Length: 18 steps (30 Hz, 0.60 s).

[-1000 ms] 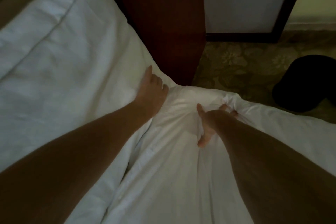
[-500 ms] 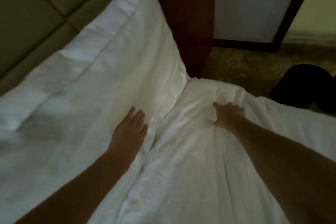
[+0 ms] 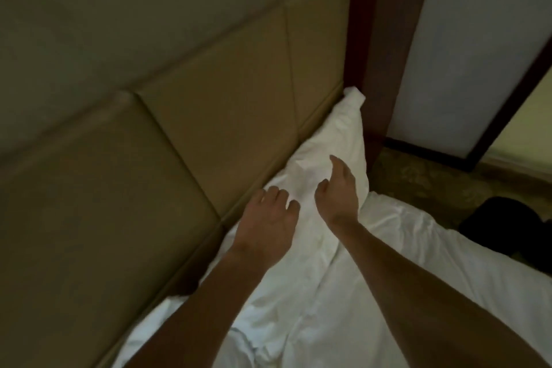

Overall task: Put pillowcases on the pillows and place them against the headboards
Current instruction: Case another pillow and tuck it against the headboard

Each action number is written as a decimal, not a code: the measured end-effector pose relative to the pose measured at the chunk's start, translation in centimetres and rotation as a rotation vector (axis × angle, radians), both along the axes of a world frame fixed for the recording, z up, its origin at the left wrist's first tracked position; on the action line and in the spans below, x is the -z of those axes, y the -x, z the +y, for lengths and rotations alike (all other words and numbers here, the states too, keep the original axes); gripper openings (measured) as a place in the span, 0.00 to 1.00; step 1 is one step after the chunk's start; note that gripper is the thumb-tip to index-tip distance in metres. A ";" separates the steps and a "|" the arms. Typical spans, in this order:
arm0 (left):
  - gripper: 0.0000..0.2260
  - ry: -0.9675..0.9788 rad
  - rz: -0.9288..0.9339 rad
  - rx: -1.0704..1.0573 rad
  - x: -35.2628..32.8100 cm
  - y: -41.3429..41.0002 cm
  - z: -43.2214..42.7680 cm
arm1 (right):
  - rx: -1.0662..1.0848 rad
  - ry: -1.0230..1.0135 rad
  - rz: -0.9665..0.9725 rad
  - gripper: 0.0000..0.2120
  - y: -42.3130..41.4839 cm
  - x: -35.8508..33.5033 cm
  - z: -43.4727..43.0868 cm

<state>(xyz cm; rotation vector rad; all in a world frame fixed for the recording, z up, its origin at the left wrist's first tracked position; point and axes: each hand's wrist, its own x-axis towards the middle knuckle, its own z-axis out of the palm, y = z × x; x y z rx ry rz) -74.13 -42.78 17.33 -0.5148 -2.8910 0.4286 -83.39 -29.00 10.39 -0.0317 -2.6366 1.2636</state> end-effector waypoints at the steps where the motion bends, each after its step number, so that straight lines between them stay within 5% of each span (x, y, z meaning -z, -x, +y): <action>1: 0.11 -0.014 -0.050 -0.049 -0.8 -0.9 -1.0 | -0.086 -0.069 0.030 0.27 -0.3 -1.6 -0.5; 5: 0.10 -0.061 -0.217 -0.184 1.1 -4.5 -5.7 | -0.418 -0.250 -0.172 0.30 -3.0 -4.5 -3.4; 8: 0.20 -0.066 -0.239 -0.205 4.2 -5.4 -9.0 | -0.567 -0.446 -0.483 0.27 -5.7 -2.6 -5.4; 10: 0.19 -0.030 -0.222 -0.233 4.8 -5.7 -9.9 | -0.486 -0.613 -0.386 0.20 -7.4 -1.4 -6.1; 13: 0.13 0.009 -0.275 -0.201 2.9 -6.3 -9.3 | -0.318 -0.547 -0.145 0.15 -8.8 -0.9 -6.8; 16: 0.12 0.050 -0.324 -0.233 1.4 -7.8 -9.3 | -0.576 -0.606 -0.112 0.28 -10.1 -0.1 -7.6; 18: 0.13 0.089 -0.351 -0.244 1.4 -8.7 -10.0 | -0.729 -0.628 -0.353 0.21 -11.5 -1.7 -7.2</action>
